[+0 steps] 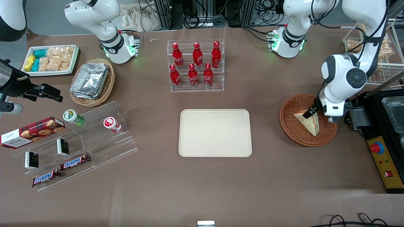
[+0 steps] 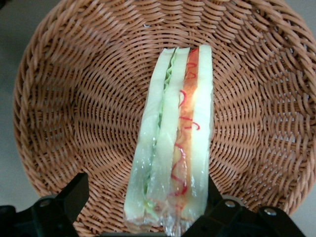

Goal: Place sandwich from basket to tray
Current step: 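Lower the left gripper and close it on the wrapped sandwich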

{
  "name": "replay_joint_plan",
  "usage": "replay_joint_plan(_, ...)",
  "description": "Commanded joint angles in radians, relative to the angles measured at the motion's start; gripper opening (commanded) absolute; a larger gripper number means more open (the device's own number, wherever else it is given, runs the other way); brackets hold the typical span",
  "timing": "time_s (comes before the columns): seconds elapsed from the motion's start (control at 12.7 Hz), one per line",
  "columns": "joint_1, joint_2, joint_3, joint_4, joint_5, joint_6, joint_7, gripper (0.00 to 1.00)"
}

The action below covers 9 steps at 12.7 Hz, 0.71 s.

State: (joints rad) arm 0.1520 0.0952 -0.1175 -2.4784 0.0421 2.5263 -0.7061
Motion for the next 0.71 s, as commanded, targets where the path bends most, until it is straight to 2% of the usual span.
replay_joint_plan(0.0,0.003,0.035,-0.001,-0.031,0.005,0.117,-0.033,1.00)
replay_joint_plan(0.08,0.003,0.052,-0.001,-0.030,0.005,0.138,-0.032,1.00)
replay_joint_plan(0.16,0.003,0.054,-0.001,-0.030,0.005,0.147,-0.033,0.86)
replay_joint_plan(0.24,0.003,0.047,-0.001,-0.030,0.005,0.147,-0.044,0.60)
replay_joint_plan(0.32,0.001,0.044,-0.001,-0.027,0.005,0.147,-0.076,0.25)
replay_joint_plan(0.39,0.001,0.037,-0.002,-0.022,0.005,0.144,-0.096,0.00)
replay_joint_plan(0.63,-0.006,0.006,-0.008,-0.014,0.005,0.132,-0.131,0.00)
